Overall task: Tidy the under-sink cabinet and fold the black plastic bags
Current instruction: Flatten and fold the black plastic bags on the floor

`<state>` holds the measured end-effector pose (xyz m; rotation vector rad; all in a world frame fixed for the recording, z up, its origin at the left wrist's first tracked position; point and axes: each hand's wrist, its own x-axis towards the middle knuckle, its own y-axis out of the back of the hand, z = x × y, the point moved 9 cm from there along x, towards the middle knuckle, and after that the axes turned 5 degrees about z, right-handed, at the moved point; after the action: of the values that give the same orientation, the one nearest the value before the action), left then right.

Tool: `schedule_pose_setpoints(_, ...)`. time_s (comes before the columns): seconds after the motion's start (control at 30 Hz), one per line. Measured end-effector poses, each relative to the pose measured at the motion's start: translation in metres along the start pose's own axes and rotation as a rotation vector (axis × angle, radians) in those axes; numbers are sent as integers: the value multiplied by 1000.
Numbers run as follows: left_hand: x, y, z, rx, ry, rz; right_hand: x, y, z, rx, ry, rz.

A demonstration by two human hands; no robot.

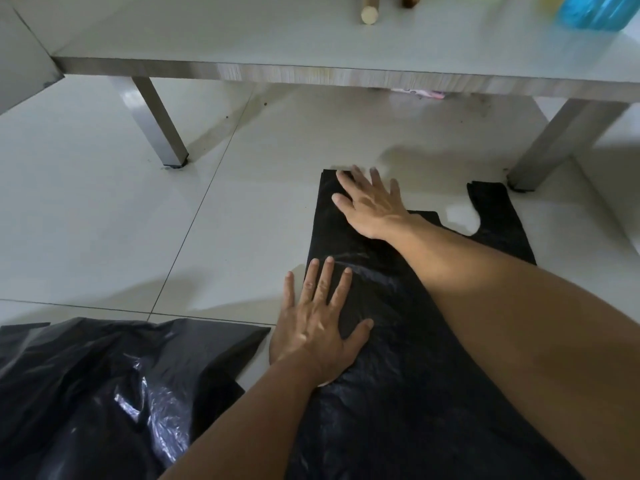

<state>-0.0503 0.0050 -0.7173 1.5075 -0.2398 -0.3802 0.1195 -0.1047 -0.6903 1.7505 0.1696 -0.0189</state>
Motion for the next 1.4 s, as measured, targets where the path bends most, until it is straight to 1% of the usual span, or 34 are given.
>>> schedule_pose_setpoints(0.07,0,1,0,0,-1,8,-22,22,-1,51,-14,178)
schedule_pose_setpoints(0.1,0,1,0,-1,-1,12,-42,26,-1,63,-20,247)
schedule_pose_setpoints(0.13,0,1,0,0,0,15,-65,22,2,65,-29,276)
schedule_pose_setpoints(0.2,0,1,0,6,7,22,-111,1,10,31,-18,226)
schedule_pose_setpoints(0.27,0,2,-1,6,12,31,-128,-23,25,-40,12,115)
schedule_pose_setpoints(0.33,0,1,-1,0,11,31,-110,-29,48,-71,28,38)
schedule_pose_setpoints(0.4,0,0,0,8,15,30,-87,-22,77,-85,-41,-14)
schedule_pose_setpoints(0.43,1,1,0,10,14,37,-81,-14,92,-70,-110,-8)
schedule_pose_setpoints(0.5,1,0,0,5,11,48,-94,4,108,-5,-195,97)
schedule_pose_setpoints(0.57,0,0,-1,-1,16,62,-132,9,107,0,-171,195)
schedule_pose_setpoints(0.6,0,1,-1,-10,21,71,-153,5,109,-37,-156,200)
schedule_pose_setpoints(0.63,0,2,-2,-16,24,77,-166,-2,119,-86,-163,160)
schedule_pose_setpoints(0.73,0,1,-2,-3,24,77,-163,-13,177,-126,-287,15)
schedule_pose_setpoints(0.77,0,1,-2,5,27,72,-158,-8,191,-101,-335,14)
schedule_pose_setpoints(0.83,1,2,-2,11,32,80,-158,9,207,-35,-421,99)
schedule_pose_setpoints(0.9,2,3,-2,-3,33,94,-177,15,202,20,-455,155)
schedule_pose_setpoints(0.93,1,3,-2,-8,36,96,-192,11,194,21,-448,135)
schedule_pose_setpoints(1.0,1,2,-3,-16,43,106,-225,-4,179,-24,-434,40)
schedule_pose_setpoints(1.03,1,2,-3,-20,44,109,-242,-8,174,-37,-440,25)
schedule_pose_setpoints(1.13,1,2,-2,-36,42,115,-284,-11,164,-5,-458,85)
schedule_pose_setpoints(1.23,-1,5,-3,-49,52,122,-312,-30,145,-111,-379,21)
schedule_pose_setpoints(1.3,-5,16,-1,-52,42,192,-317,-37,145,-161,-362,16)
schedule_pose_setpoints(1.37,-11,25,7,-24,-10,261,-316,-39,148,-155,-365,22)
schedule_pose_setpoints(1.4,-14,27,9,-15,-23,258,-315,-40,149,-146,-366,9)
